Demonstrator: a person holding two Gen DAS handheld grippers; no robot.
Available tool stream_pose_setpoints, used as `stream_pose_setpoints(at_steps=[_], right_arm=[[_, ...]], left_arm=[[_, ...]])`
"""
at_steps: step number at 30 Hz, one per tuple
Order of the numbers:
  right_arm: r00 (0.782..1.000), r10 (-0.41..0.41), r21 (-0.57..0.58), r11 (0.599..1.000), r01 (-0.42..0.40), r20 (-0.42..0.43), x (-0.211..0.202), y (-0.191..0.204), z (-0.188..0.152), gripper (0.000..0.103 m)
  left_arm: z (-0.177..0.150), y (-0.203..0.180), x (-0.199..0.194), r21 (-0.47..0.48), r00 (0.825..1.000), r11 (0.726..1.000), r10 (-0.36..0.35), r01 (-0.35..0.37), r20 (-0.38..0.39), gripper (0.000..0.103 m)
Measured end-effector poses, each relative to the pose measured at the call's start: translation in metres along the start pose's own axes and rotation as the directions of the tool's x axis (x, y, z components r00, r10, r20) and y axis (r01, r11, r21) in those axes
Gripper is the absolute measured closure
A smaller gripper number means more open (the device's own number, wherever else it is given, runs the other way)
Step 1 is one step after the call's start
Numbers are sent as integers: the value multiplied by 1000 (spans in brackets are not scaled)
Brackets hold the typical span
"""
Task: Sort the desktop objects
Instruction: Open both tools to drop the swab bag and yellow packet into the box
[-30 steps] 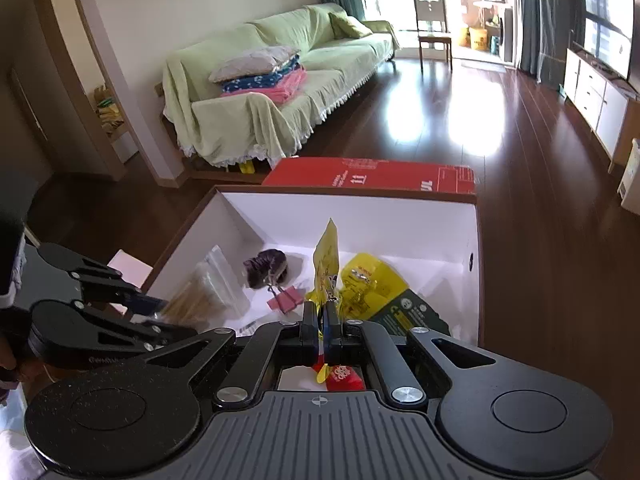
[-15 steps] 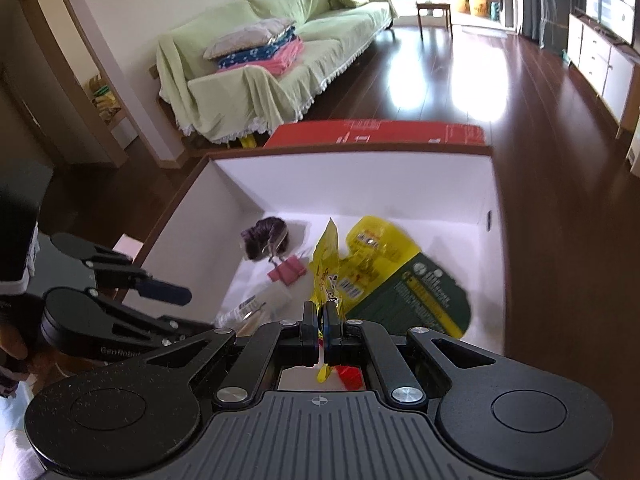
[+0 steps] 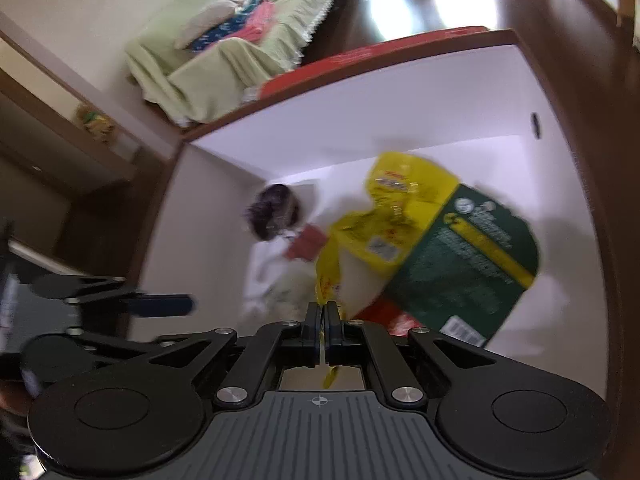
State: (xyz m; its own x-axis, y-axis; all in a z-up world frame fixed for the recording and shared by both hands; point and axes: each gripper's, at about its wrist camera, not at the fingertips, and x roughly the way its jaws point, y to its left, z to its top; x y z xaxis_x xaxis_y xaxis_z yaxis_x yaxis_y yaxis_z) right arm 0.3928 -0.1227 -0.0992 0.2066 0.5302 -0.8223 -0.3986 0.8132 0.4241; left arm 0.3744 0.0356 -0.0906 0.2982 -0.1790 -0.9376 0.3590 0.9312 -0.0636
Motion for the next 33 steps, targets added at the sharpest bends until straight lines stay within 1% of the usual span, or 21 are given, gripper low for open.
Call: stream_pose_setpoints(at_steps=[2, 3, 4, 8, 12, 15, 20, 22, 25, 28, 33], right_arm=[[999, -35, -23, 999, 35, -4, -1, 0, -1, 55], [998, -58, -41, 997, 58, 13, -3, 1, -2, 17], [997, -71, -63, 995, 72, 23, -5, 2, -4, 16], [989, -149, -121, 982, 145, -24, -3, 6, -5, 16], [975, -209, -155, 968, 196, -71, -1, 9, -8, 16], [965, -244, -187, 956, 224, -93, -1, 16, -10, 16], [947, -299, -225, 937, 267, -119, 2, 27, -16, 16], [939, -322, -228, 930, 290, -120, 1, 29, -18, 16], [927, -354, -208, 923, 325, -125, -1, 29, -19, 16], [923, -363, -178, 924, 338, -129, -5, 28, -19, 16], [924, -363, -148, 927, 346, -116, -12, 28, -20, 16]], left_arm=[[-1, 1, 0, 0, 1000, 1000, 1, -1, -2, 52], [-1, 1, 0, 0, 1000, 1000, 1, -1, -3, 51], [-1, 1, 0, 1, 1000, 1000, 0, 0, -4, 51], [0, -1, 1, 7, 1000, 1000, 1, -1, -8, 49], [1, -2, 2, 9, 1000, 1000, 10, -10, -9, 44], [1, -3, 3, 8, 1000, 1000, 18, -18, -14, 39], [2, -7, 2, 1, 999, 1000, 28, -28, -17, 33], [2, -9, 0, 1, 999, 1000, 29, -29, -17, 32], [2, -11, -3, -2, 999, 999, 42, -42, -14, 26], [3, -14, -6, -8, 998, 998, 61, -61, -16, 23], [3, -16, -11, -15, 997, 997, 80, -80, -13, 22]])
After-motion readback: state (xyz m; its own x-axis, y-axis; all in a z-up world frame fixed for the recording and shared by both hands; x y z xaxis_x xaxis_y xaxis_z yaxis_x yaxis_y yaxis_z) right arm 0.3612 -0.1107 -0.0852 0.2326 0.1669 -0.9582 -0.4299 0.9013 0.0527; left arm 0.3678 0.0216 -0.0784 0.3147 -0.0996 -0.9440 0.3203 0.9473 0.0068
